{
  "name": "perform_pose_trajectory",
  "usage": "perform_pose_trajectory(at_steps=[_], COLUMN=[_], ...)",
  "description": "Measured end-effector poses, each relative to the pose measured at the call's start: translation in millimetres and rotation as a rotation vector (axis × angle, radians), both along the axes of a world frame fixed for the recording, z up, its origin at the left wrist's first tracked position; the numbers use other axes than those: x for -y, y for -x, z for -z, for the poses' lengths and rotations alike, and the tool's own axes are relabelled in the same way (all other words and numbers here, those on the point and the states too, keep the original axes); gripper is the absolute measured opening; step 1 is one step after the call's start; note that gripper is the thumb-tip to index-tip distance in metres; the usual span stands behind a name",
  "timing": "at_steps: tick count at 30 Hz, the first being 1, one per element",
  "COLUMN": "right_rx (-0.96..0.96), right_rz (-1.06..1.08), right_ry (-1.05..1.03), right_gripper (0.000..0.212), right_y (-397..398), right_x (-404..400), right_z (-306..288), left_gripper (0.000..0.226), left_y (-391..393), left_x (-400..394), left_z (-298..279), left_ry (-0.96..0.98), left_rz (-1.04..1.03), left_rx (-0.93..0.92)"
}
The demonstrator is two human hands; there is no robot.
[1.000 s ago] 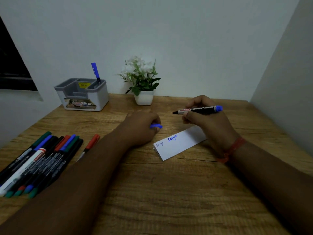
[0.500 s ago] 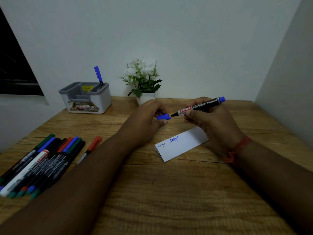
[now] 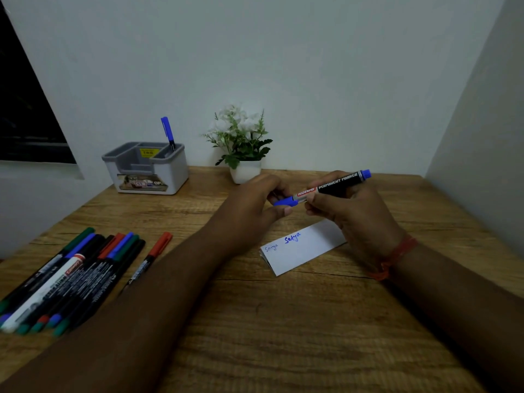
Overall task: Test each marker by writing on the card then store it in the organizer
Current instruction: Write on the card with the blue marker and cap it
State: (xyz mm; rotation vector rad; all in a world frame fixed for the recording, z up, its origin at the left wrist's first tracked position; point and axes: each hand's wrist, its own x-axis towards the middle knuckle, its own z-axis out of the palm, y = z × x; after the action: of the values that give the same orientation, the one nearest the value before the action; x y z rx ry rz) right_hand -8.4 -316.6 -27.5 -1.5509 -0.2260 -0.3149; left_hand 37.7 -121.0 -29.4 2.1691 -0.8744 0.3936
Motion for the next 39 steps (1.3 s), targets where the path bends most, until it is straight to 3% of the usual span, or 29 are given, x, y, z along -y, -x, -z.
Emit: perform_pose_trajectory(at_steps=[7, 17, 20, 22, 26, 30, 39], right_rx=[-0.054, -0.080, -0.070, -0.086, -0.147, -0.169, -0.144], right_rz=[-0.087, -0.082, -0.033, -0.028, -0.089, -0.091, -0.076], right_ry=[-0.175, -0.121, -0.007, 0.015, -0.059, 0.071, 0.507], right_gripper=[0.005, 0.008, 0.014, 0.017, 0.018, 0.019, 0.020], right_y=[-5.6, -4.2, -3.6, -2.5, -2.3, -6.3, -44.1], right_x=[-0.7, -1.9, -3.5, -4.6, -16.4, -41.2, -117.2], right_z=[-2.2, -0.8, -5.9, -10.2, -14.8, -21.8, -47.8], left_gripper=[0.016, 0.009, 0.013, 0.027, 0.068, 0.079, 0.092], left_y=[7.4, 11.0, 10.1, 7.3, -2.2, -9.6, -25.6], left_x=[2.5, 2.8, 2.5, -2.0, -17.1, -43.9, -150.2], left_z=[-9.4, -8.7, -11.3, -14.6, -25.1, -35.0, -27.7], left_ry=[0.173, 0.211, 0.151, 0.057, -0.327, -0.655, -0.751], left_rz=[-0.012, 0.018, -0.010, -0.054, -0.219, -0.377, -0.522], left_rx=[-0.175, -0.330, -0.277, -0.184, -0.022, 0.053, -0.016])
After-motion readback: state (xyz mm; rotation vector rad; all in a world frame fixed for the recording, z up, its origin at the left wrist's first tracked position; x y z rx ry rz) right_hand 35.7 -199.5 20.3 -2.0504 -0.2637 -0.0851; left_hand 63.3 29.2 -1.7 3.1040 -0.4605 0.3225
